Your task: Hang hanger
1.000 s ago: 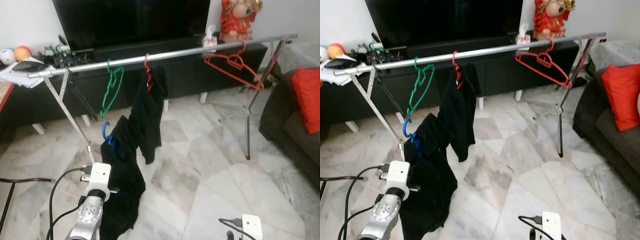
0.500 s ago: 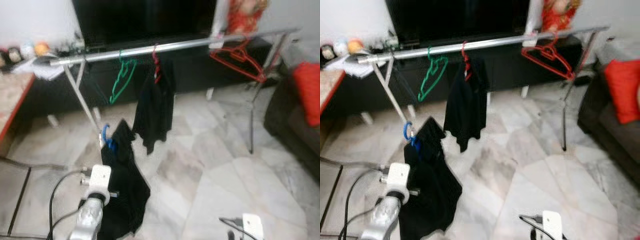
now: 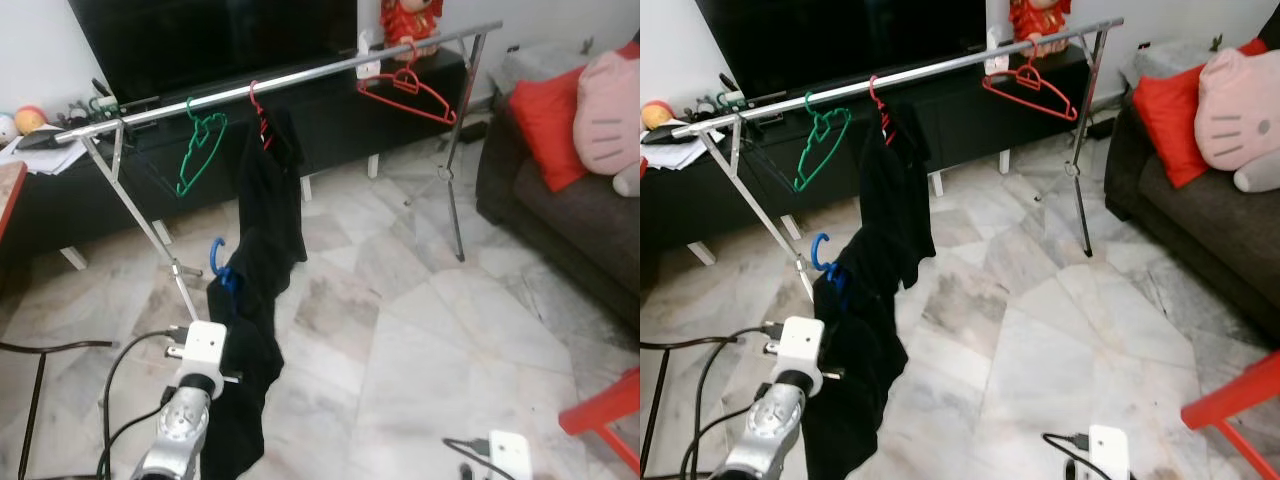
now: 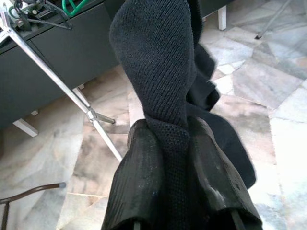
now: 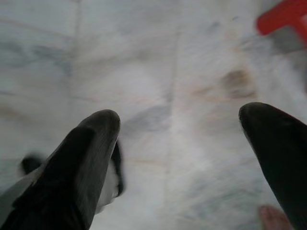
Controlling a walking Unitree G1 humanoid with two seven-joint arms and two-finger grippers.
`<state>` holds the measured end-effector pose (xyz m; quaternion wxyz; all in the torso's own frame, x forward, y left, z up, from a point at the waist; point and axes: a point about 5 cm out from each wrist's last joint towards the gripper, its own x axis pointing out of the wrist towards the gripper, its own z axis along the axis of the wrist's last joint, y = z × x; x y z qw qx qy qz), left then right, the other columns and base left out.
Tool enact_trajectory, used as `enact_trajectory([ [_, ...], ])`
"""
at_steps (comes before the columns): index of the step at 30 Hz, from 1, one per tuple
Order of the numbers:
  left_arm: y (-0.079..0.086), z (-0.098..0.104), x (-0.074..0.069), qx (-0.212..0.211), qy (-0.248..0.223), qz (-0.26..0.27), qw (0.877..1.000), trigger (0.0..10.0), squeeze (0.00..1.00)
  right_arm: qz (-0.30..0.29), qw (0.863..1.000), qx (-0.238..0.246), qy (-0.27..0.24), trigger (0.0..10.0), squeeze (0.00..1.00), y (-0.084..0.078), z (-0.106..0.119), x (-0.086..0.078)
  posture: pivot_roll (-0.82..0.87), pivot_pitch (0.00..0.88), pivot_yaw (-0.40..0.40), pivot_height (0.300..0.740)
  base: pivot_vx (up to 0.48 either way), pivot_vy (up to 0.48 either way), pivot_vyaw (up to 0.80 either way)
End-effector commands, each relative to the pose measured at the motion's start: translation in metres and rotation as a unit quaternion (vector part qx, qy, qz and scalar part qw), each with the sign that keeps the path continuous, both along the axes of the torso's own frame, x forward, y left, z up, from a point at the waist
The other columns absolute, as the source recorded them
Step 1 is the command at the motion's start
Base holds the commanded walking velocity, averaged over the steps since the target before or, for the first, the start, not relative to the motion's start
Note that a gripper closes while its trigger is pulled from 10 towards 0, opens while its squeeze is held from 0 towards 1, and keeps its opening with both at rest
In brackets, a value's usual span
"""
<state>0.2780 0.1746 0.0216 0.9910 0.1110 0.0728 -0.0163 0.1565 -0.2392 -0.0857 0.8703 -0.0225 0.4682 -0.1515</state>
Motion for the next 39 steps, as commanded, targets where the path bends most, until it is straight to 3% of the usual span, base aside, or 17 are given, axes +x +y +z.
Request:
enact_trajectory([
  [1, 0.008, 0.007, 0.003, 0.01, -0.019, 0.005, 1.0, 10.0, 0.0, 0.001, 1.0, 0.01, -0.009, 10.0, 0.0, 0.008, 0.0, 0.003, -0.14, 0.0, 0.067, 0.74, -0.292, 0.0, 0.0],
  [14, 0.005, 0.008, 0.004, 0.01, -0.017, -0.003, 1.0, 10.0, 0.0, 0.006, 1.0, 0.0, -0.016, 10.0, 0.0, 0.0, 0.001, 0.002, -0.14, 0.0, 0.065, 0.74, -0.292, 0.0, 0.0],
  [23, 0.003, 0.011, 0.008, 0.012, -0.019, -0.015, 1.0, 10.0, 0.0, 0.012, 0.999, -0.012, -0.04, 10.0, 0.0, -0.006, 0.008, 0.01, -0.14, 0.0, 0.073, 0.74, -0.291, 0.0, 0.0],
  [33, -0.009, 0.022, 0.017, 0.009, -0.031, -0.051, 0.998, 10.0, 0.0, 0.04, 0.994, -0.04, -0.098, 10.0, 0.0, -0.011, 0.023, 0.032, -0.15, 0.0, 0.083, 0.74, -0.082, 0.0, 0.0],
  [37, -0.021, 0.026, 0.019, 0.014, -0.03, -0.099, 0.995, 10.0, 0.0, 0.066, 0.989, -0.062, -0.12, 10.0, 0.0, -0.015, 0.031, 0.044, -0.16, 0.0, 0.087, 0.74, 0.0, 0.0, 0.0],
  [39, -0.035, 0.03, 0.02, 0.021, -0.025, -0.156, 0.987, 10.0, 0.0, 0.107, 0.976, -0.097, -0.163, 10.0, 0.0, -0.021, 0.048, 0.061, -0.17, 0.0, 0.09, 0.74, 0.0, 0.0, 0.0],
])
